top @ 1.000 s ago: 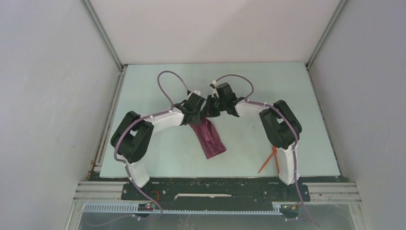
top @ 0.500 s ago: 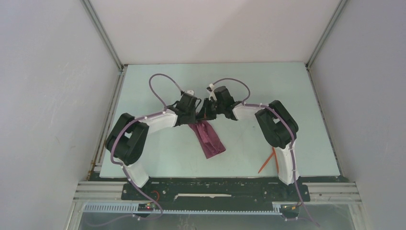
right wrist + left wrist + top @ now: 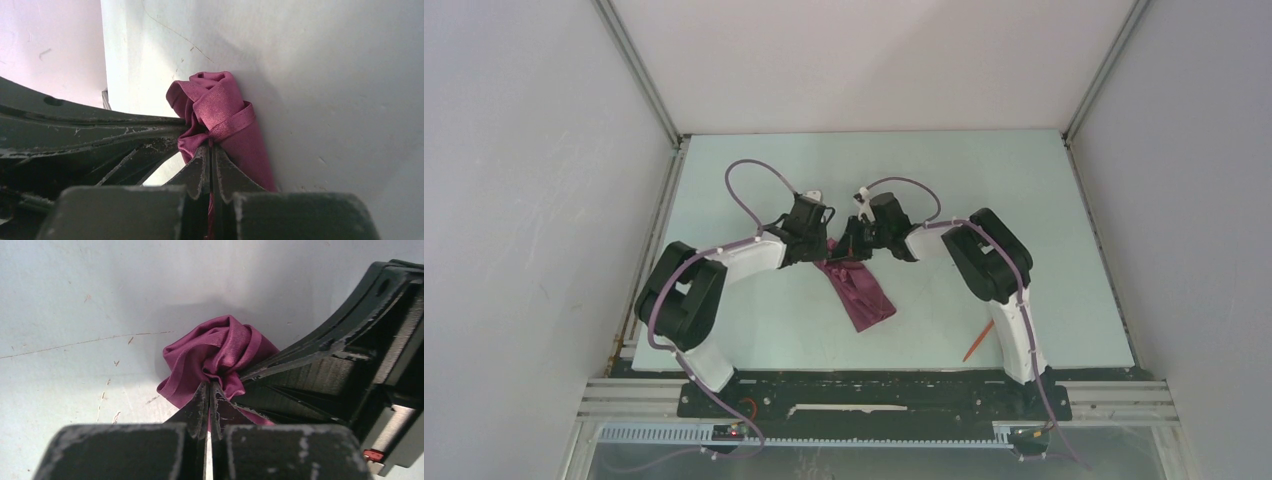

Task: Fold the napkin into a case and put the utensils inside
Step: Stuff the top corner of the smaller-rectangle-folded napkin into the folded napkin.

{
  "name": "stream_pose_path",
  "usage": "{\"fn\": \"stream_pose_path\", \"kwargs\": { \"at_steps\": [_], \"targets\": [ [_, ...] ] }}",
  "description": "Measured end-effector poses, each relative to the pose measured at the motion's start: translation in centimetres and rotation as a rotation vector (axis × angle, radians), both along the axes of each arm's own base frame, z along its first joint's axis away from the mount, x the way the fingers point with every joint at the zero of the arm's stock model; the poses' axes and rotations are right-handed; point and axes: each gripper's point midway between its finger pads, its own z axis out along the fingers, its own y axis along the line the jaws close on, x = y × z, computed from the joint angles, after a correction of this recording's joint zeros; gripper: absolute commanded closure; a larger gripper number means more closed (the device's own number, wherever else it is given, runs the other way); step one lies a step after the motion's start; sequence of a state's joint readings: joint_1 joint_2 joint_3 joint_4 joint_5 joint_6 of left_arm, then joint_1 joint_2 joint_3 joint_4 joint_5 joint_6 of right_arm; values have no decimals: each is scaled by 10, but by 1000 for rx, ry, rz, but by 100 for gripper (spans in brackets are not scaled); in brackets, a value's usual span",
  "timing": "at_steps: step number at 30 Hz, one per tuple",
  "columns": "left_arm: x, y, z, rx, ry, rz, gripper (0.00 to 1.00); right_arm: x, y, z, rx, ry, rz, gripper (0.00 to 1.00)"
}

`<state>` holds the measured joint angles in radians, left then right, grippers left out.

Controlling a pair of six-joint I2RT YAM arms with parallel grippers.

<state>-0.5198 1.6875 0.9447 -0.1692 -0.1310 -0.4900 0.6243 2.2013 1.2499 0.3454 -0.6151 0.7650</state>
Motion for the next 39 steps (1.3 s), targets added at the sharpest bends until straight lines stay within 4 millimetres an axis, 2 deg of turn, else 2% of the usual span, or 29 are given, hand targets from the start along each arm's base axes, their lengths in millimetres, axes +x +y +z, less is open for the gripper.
{"fn": "stream_pose_path", "kwargs": {
  "at_steps": [9,16,21,26,28,31,34,39],
  "targets": [
    [5,8,8,-16,-15,29,100,11,24,1,-59,-59,-61,100],
    [5,12,15,-105,2,86,100,13,41,1,-29,-17,-30,81],
    [2,11,17,-179,21,109,100,13,31,2,18,32,-16,65],
    [0,16,14,-199,36,131,100,6,19,7,63,64,19,57],
    [-2,18,12,-194,43,134,94,4,17,10,72,67,30,54],
    [-8,22,9,-172,62,142,79,2,18,12,83,65,44,53],
    [-10,26,10,-155,63,150,77,2,19,13,93,65,46,54],
    [-12,28,8,-139,68,160,74,2,18,12,91,69,37,72]
  ]
}}
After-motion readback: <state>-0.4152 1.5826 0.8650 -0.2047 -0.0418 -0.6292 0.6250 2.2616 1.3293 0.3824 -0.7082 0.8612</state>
